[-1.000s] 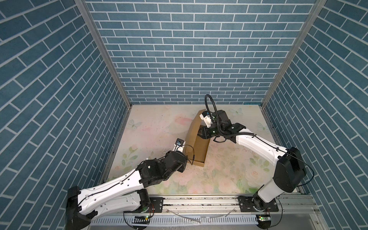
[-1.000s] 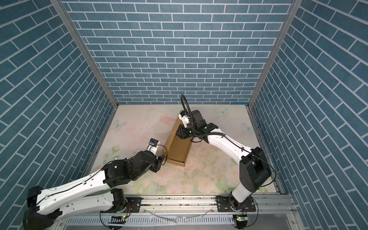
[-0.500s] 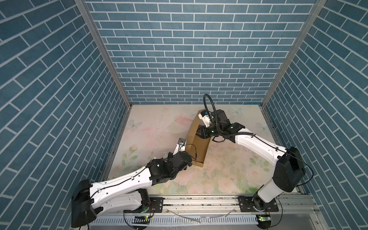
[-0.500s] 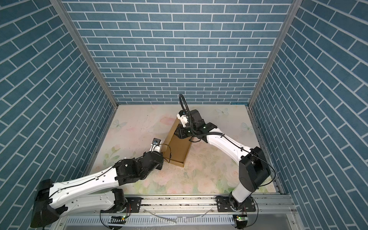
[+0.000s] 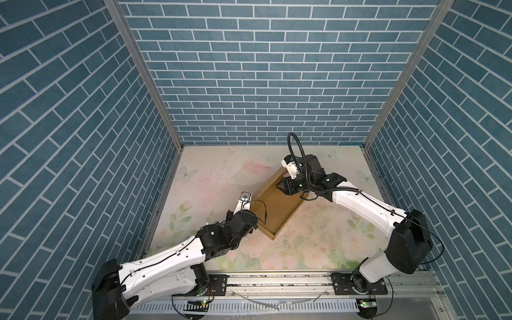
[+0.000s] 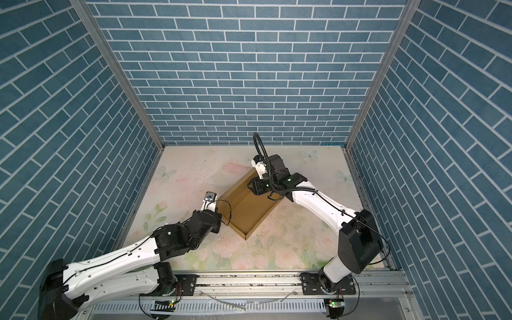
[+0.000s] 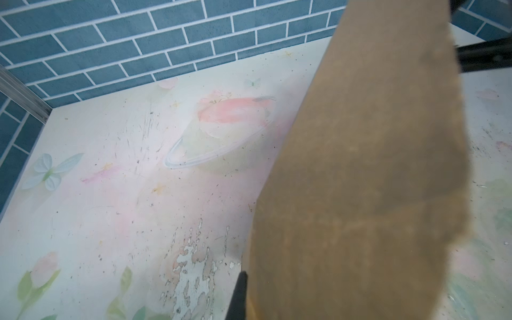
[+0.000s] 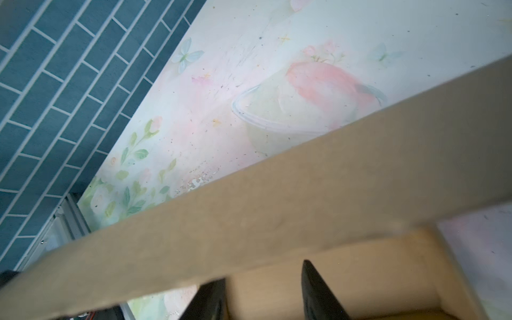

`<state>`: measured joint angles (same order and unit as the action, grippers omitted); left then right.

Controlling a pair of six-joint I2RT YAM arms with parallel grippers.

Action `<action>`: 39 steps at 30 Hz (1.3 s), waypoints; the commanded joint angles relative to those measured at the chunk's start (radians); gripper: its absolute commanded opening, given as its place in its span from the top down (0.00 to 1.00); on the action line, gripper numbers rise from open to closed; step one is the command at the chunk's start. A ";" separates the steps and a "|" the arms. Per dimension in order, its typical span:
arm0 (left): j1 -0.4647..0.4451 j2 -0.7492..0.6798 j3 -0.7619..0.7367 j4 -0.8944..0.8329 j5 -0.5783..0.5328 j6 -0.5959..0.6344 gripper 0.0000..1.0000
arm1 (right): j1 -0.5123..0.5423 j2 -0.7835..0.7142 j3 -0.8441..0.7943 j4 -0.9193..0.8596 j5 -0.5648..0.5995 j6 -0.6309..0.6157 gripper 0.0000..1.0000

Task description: Fold the paper box

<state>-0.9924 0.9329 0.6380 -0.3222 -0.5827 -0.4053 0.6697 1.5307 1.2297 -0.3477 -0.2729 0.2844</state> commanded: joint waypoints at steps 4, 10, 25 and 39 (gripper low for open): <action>0.098 0.013 -0.019 0.146 0.118 0.138 0.99 | -0.107 -0.035 -0.084 -0.033 0.036 -0.112 0.52; 0.161 0.109 0.013 0.249 0.195 0.212 1.00 | -0.161 -0.015 -0.090 -0.079 0.128 -0.207 0.49; 0.331 0.154 0.004 0.400 0.371 0.279 1.00 | -0.201 0.143 -0.031 -0.064 0.284 -0.304 0.50; 0.426 0.230 0.034 0.443 0.492 0.317 1.00 | -0.270 0.044 -0.126 0.074 0.253 -0.291 0.50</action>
<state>-0.5911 1.1511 0.6487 0.0937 -0.1375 -0.1070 0.4324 1.6409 1.1389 -0.3267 0.0078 0.0181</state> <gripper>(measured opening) 0.061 0.488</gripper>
